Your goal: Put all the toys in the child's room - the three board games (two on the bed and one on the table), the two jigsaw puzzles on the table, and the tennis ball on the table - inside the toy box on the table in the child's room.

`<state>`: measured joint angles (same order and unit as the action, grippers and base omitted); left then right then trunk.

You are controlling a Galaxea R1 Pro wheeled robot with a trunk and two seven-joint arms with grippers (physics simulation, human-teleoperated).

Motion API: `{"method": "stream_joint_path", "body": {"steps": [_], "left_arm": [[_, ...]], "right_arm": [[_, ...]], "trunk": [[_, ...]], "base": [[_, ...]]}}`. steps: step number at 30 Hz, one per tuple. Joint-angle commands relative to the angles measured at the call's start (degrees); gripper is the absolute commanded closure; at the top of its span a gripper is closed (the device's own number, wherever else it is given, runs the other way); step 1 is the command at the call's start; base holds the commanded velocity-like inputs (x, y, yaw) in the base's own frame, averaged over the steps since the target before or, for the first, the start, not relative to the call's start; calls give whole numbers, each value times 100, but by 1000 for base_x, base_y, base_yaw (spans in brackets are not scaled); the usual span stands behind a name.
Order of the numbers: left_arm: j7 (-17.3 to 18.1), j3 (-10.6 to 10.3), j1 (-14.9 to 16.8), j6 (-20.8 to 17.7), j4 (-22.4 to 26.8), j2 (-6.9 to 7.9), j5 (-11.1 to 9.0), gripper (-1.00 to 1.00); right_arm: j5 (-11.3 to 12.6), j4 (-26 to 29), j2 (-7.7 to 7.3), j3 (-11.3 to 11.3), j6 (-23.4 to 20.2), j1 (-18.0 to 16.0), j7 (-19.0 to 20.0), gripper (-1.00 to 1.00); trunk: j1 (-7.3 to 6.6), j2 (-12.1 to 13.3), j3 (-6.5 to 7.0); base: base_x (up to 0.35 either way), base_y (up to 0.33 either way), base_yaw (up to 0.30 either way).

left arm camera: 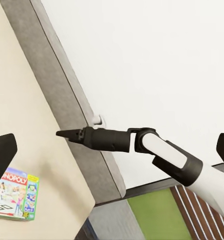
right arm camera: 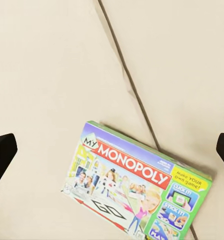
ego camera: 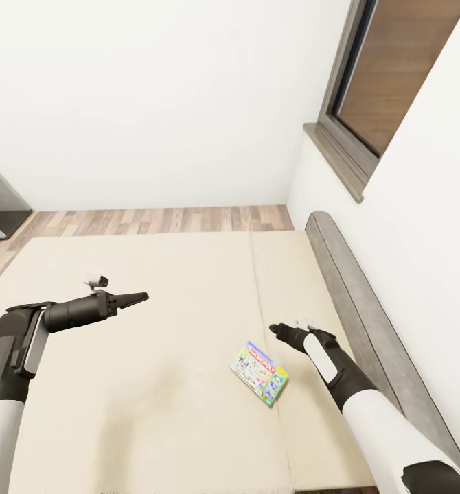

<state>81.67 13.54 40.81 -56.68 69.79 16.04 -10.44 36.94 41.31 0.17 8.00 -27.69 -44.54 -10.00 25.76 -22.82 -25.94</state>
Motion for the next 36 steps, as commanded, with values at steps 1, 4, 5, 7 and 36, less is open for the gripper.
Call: {"method": "stream_joint_path", "body": {"steps": [1,4,5,7,36], "left_arm": [[16,0,4,-59,0,0,-7,-100],[22,0,5,-50,0,0,-4,-100],[22,0,5,-49,0,-1,-3,-100],[22,-5,3,-43,0,-4,-3,-100],[3,-12,4,-35,-9,-13,7,-100]], "right_arm": [[60,10,-2,18,-12,-3,-55,-100],[59,6,6,18,-9,-3,-54,-100],[59,5,9,18,-7,-3,-54,-100],[59,-2,13,18,-5,-2,-55,-100],[51,-17,32,18,7,-2,-51,-100]], "trunk": [[3,-10,-18],[3,-10,-47],[3,-10,-56],[3,-10,-75],[3,-10,-348]], "base": [[0,0,0],[0,0,0],[0,0,0],[0,0,0],[0,0,0]]}}
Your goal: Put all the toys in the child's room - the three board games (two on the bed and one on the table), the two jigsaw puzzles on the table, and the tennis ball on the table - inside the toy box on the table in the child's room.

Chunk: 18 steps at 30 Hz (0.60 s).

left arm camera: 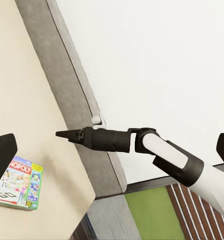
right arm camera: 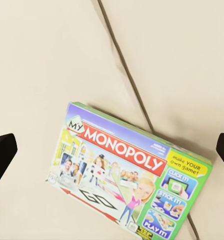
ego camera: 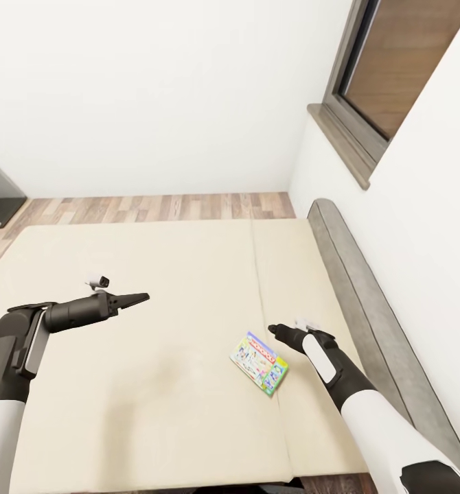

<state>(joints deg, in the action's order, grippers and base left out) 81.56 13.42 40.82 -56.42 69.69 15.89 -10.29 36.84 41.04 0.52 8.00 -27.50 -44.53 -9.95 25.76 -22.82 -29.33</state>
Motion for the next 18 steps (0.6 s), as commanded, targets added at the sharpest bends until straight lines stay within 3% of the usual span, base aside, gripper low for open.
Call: {"method": "stream_joint_path", "body": {"steps": [1,18], "left_arm": [[13,-2,4,-61,1,2,-8,-100],[-4,-2,-1,-55,0,-7,-3,-100]], "right_arm": [[60,10,-2,18,-12,-3,-55,-100],[53,1,9,27,4,-3,-57,-100]], "trunk": [[3,-10,-18],[3,-10,-178]], "base": [[0,0,0],[0,0,0]]}}
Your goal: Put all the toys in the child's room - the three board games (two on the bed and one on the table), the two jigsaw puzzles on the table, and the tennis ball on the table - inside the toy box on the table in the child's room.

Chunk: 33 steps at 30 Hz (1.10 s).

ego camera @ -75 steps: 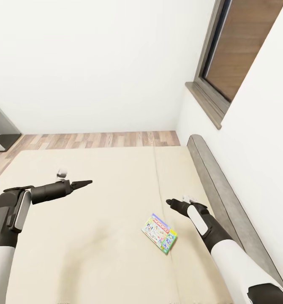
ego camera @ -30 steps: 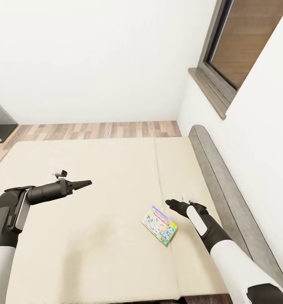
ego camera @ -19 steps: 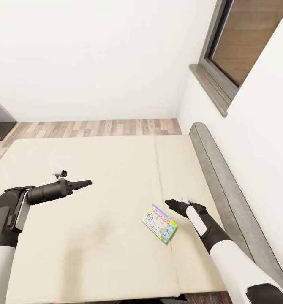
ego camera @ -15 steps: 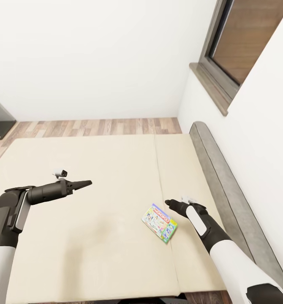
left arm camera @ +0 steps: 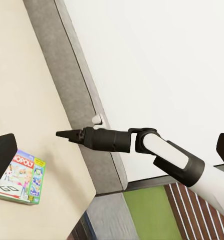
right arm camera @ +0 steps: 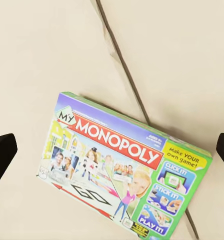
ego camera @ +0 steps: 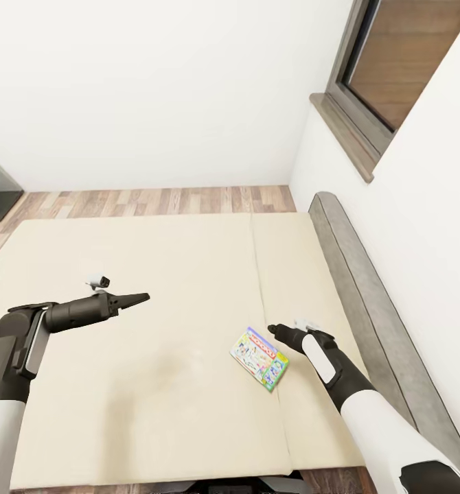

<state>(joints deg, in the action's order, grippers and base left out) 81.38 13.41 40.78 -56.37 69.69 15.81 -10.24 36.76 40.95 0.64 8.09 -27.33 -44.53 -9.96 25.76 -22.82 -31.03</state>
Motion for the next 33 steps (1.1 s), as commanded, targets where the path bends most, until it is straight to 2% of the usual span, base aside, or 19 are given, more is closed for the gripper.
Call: {"method": "stream_joint_path", "body": {"steps": [1,33], "left_arm": [[13,1,3,-60,0,1,-8,-100],[-17,-74,1,-66,-17,1,8,-100]], "right_arm": [[60,10,-3,18,-12,-3,-56,-100],[53,5,15,21,-5,-7,-74,-100]], "trunk": [[3,-10,-18],[3,-10,-319]], "base": [[0,0,0],[0,0,0]]}}
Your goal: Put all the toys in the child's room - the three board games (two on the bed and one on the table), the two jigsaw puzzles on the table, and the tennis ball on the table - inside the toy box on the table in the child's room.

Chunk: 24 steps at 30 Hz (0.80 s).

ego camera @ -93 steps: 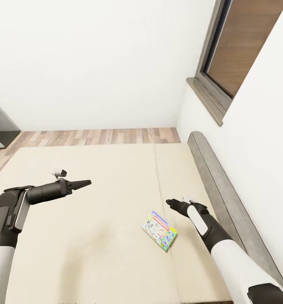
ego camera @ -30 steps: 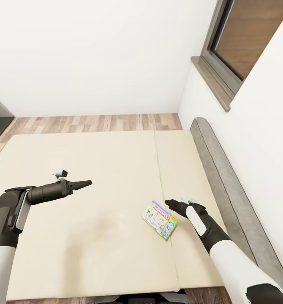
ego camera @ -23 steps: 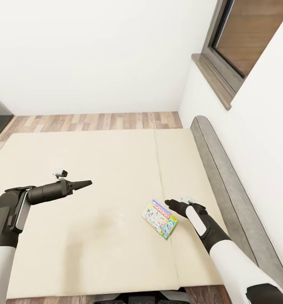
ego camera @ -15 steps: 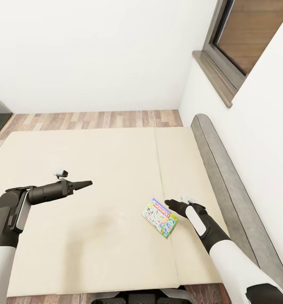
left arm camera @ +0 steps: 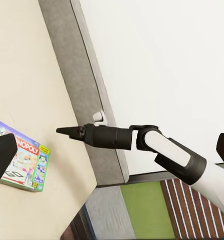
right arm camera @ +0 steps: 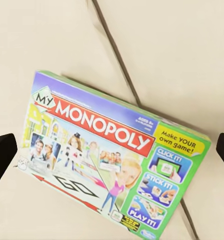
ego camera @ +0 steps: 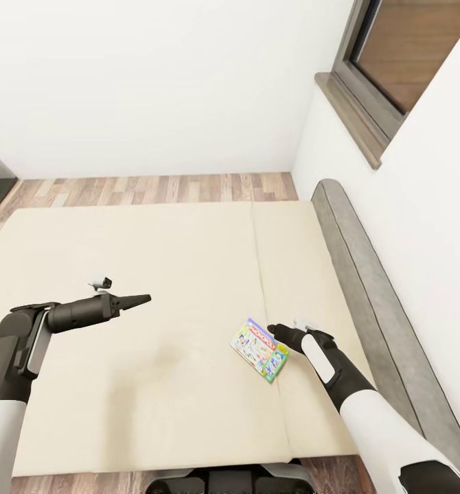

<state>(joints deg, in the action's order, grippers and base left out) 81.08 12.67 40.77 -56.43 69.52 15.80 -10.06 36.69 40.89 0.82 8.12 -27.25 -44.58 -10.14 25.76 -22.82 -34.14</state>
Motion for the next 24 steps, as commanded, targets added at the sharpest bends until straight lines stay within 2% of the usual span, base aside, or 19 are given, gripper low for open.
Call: {"method": "stream_joint_path", "body": {"steps": [1,14,24], "left_arm": [[11,-1,4,-60,1,2,-8,-100],[-27,-10,3,-61,-25,-42,4,-100],[-273,-10,3,-63,-26,-50,-1,-100]], "right_arm": [[60,9,-1,17,-12,-5,-58,-100],[51,55,6,131,-3,-83,-58,-100],[-78,74,6,176,1,-96,-51,-100]], "trunk": [[3,-10,-17],[3,-10,-140],[3,-10,-234]], "base": [[0,0,0],[0,0,0],[0,0,0]]}}
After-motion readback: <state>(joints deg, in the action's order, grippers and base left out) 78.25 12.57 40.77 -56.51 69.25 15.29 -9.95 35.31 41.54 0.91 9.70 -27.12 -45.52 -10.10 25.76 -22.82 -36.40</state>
